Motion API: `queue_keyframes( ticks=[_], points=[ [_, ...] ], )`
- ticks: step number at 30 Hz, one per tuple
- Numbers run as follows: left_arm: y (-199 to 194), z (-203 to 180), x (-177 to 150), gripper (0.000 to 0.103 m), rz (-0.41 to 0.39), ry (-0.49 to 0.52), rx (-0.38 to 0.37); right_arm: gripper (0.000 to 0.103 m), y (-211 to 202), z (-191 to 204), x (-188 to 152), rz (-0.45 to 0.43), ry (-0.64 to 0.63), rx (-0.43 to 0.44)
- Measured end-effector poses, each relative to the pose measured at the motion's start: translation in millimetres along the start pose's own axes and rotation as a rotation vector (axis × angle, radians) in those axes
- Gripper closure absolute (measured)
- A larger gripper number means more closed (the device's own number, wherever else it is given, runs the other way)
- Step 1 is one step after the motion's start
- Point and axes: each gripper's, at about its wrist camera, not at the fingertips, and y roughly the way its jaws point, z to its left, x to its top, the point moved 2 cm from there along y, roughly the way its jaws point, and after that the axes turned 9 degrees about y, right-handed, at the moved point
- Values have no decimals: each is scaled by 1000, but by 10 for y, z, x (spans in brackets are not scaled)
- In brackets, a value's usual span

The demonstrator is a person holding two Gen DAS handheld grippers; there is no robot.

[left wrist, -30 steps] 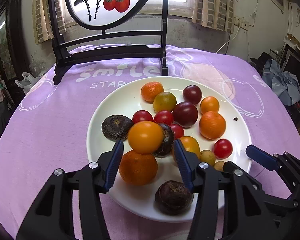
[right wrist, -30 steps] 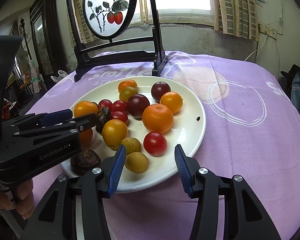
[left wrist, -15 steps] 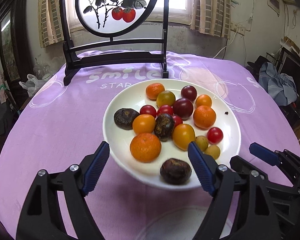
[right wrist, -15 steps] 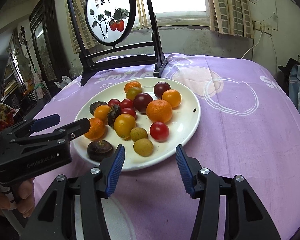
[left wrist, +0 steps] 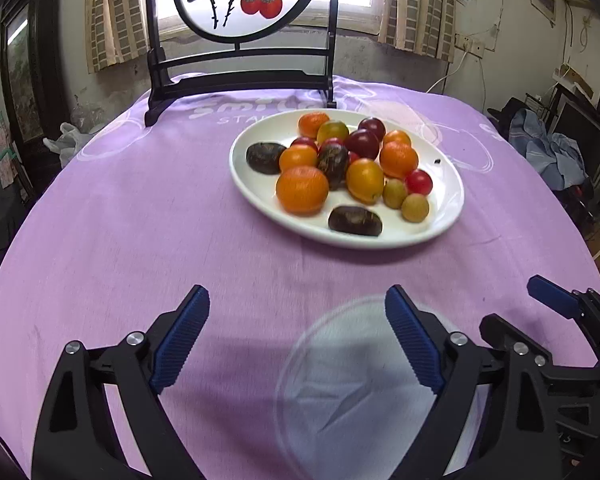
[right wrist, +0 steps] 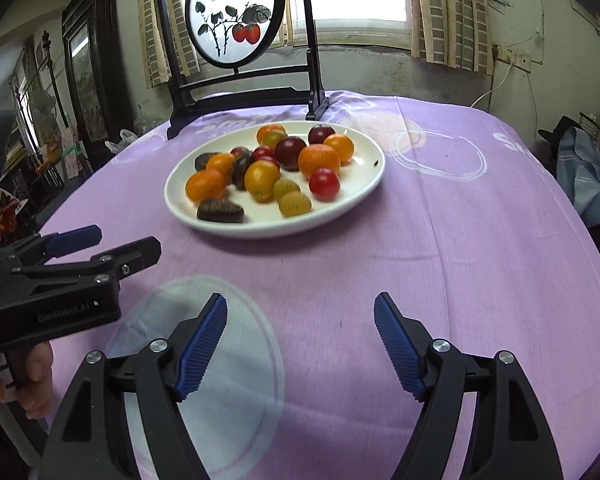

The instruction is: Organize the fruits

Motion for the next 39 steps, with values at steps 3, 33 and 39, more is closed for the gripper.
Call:
queue_keyframes(
  ticks=[3,33,39],
  points=[
    [-13,-6,-126,15,17,-4,6,21,-37,-2,-133,12,6,-1],
    [101,-66,-498,15,80,9,15,5,163,4,-387,139,-5,-106],
    [168,-56,-514,14,108,3,12,4,175,20,-403,146,-17,-110]
  ],
)
